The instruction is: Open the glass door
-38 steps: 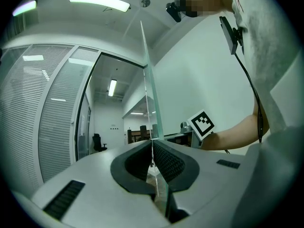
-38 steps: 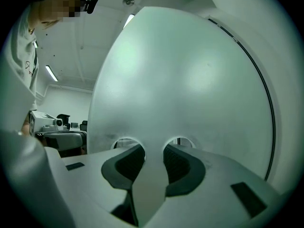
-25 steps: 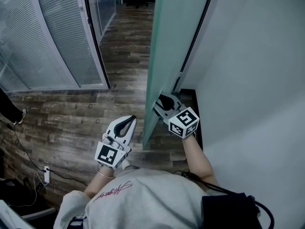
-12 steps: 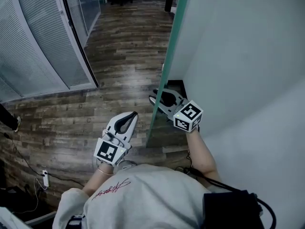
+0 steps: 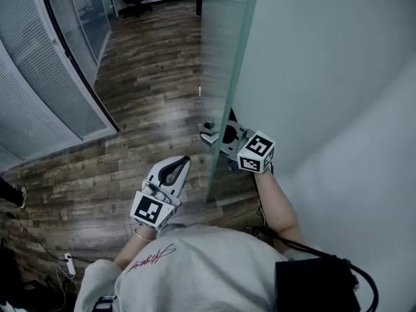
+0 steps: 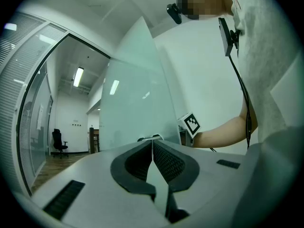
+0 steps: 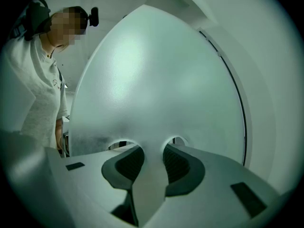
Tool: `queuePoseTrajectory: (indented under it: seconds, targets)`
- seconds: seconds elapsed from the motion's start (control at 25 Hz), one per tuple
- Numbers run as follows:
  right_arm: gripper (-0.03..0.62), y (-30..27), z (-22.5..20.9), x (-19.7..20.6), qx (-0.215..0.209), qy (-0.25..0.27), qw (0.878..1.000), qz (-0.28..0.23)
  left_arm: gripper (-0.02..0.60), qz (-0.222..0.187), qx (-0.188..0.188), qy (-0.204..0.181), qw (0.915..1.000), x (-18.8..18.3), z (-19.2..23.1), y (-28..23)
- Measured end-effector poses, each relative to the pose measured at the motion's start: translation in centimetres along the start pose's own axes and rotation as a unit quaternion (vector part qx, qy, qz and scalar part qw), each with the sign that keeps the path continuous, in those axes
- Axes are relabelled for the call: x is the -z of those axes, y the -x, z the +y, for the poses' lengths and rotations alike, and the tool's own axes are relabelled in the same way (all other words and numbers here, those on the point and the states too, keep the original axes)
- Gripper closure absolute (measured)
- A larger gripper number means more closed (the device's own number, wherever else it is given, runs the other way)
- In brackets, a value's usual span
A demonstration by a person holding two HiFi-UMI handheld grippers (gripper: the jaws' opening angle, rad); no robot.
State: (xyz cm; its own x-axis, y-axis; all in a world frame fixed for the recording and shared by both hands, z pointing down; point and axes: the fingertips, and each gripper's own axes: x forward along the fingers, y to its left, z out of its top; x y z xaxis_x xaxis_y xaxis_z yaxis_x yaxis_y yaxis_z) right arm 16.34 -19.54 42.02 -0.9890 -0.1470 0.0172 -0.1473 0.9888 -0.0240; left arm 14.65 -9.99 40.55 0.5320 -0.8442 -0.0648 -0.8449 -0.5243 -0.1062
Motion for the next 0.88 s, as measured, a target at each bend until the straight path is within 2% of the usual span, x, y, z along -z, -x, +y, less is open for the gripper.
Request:
queuePoseTrajectory:
  seconds: [0.24, 0.6, 0.88]
  targets:
    - [0.467, 3.7, -1.3, -0.2, -0.035, -0.003, 0.999, -0.011, 0.558, 0.006, 0.018, -0.003, 0.9998, -0.2, -1.8, -1.9]
    - [0.467, 8.7, -2.9, -0.7, -0.054, 0.001, 0.999, -0.003, 0.558, 0.005, 0.018, -0.002, 0.9998, -0.8, -4.6, -3.1]
    - [0.467, 11.5, -4.1, -1.0, -0.075, -0.001, 0.997, -0.002, 0.558, 0.031, 0.019, -0.004, 0.9993, 0.3, -6.0, -2.9]
